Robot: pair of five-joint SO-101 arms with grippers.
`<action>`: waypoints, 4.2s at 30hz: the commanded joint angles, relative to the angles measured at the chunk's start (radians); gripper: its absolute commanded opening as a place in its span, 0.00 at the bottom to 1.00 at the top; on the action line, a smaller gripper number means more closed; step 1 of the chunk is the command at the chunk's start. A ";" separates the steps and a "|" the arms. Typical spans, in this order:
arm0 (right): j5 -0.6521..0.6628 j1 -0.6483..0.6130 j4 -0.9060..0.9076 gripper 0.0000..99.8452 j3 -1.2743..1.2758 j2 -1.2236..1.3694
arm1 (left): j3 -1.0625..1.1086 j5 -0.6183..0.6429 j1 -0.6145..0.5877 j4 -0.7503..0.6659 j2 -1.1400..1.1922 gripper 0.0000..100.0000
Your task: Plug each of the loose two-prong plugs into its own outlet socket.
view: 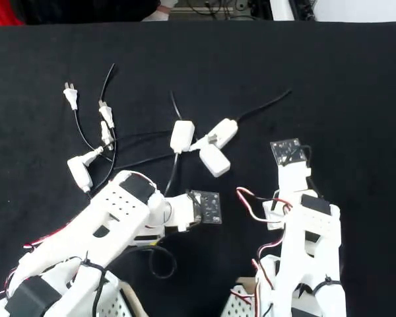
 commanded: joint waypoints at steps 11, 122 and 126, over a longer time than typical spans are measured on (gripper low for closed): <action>0.008 0.014 -0.015 0.22 -0.001 -0.002 | -0.081 0.133 -0.010 0.078 -0.032 0.23; 0.470 -0.598 0.316 0.01 -1.328 0.823 | 0.720 0.307 -0.710 0.011 -1.316 0.23; 0.331 -0.601 0.436 0.01 -1.382 0.714 | 0.720 0.307 -0.710 0.011 -1.316 0.23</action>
